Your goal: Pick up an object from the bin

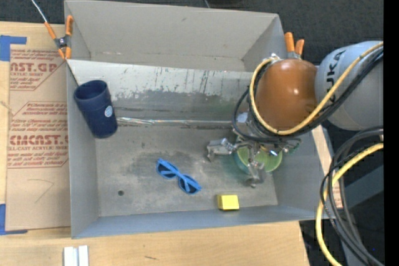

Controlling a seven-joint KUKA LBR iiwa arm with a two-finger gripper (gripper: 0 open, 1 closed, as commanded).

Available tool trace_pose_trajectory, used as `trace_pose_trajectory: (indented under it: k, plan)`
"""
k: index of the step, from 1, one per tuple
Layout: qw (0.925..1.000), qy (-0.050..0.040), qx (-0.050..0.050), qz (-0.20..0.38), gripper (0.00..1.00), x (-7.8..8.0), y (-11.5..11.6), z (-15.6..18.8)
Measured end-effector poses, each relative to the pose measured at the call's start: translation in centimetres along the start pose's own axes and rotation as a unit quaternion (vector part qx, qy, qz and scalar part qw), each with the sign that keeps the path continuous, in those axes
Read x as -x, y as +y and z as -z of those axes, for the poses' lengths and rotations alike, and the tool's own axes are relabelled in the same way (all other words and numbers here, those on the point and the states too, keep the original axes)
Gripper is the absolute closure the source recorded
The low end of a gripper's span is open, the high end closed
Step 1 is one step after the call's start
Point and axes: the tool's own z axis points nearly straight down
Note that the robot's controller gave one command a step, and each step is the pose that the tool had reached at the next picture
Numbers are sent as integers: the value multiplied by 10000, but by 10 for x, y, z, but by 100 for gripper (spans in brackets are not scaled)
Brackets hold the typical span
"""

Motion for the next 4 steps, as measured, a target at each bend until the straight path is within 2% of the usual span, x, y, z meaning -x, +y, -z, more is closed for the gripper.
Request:
trace_pose_trajectory:
  k: [1,2,3,4]
  plan:
    - [9981,-7,-12,615,0,-48,12,60]
    - [9994,-13,8,356,0,-38,43,41]
    - [9688,-30,-14,2479,0,-37,14,106]
    - [9731,-50,-9,2303,0,-63,-56,56]
